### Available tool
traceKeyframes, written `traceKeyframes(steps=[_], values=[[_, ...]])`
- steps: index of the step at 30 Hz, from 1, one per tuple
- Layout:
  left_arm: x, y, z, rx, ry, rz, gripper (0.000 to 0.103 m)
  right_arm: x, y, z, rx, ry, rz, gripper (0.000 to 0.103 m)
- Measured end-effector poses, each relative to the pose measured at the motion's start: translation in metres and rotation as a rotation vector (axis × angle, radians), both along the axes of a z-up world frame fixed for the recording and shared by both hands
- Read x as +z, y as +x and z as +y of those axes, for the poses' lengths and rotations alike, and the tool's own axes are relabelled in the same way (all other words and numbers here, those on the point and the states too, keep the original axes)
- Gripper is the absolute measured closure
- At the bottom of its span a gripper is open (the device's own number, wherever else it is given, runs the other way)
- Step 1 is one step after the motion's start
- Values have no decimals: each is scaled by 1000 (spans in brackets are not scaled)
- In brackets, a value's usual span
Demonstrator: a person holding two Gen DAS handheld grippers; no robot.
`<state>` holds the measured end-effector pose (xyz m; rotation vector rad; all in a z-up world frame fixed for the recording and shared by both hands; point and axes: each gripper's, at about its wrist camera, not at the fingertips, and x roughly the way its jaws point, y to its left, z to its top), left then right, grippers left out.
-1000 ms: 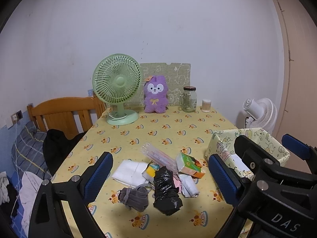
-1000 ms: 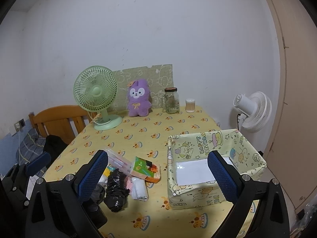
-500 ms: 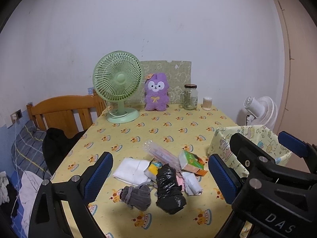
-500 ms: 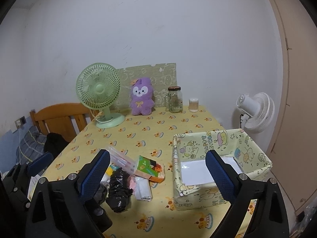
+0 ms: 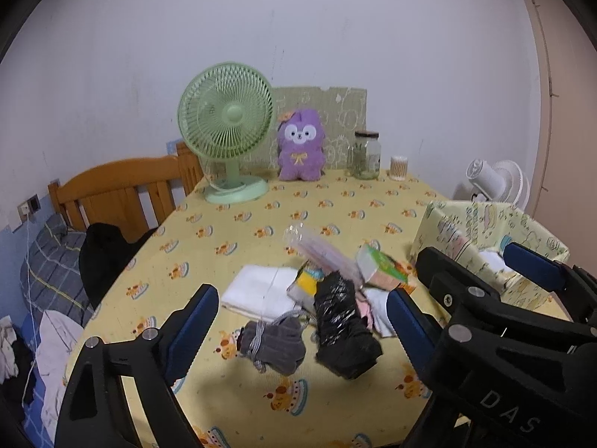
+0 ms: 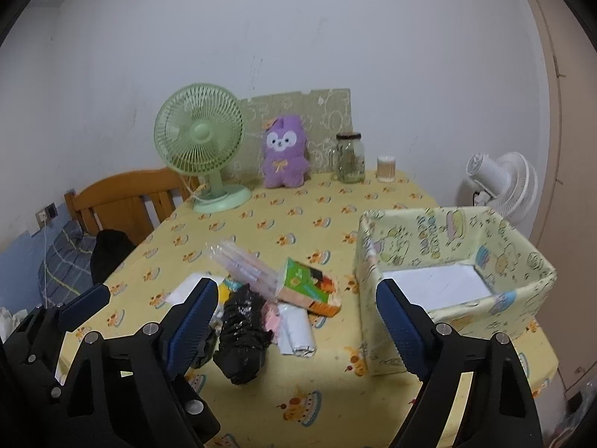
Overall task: Organize soft objects
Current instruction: 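Grasp the grey glove with the left tool while the right tool grasps the black plastic bundle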
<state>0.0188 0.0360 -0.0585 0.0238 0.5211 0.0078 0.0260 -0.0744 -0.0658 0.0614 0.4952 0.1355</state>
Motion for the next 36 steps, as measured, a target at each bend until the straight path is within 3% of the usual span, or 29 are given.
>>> traceKeyframes(steps=[22,29,36], values=[[-58,39,25,27,-15,176,24,-59,44,46,70,-60,179,20],[-72,50,30,27,-22,221,30,-73,57,51,80,-52,249,30],[-82,58,37,7,-58,261,36,-84,65,58,84,-62,294,33]])
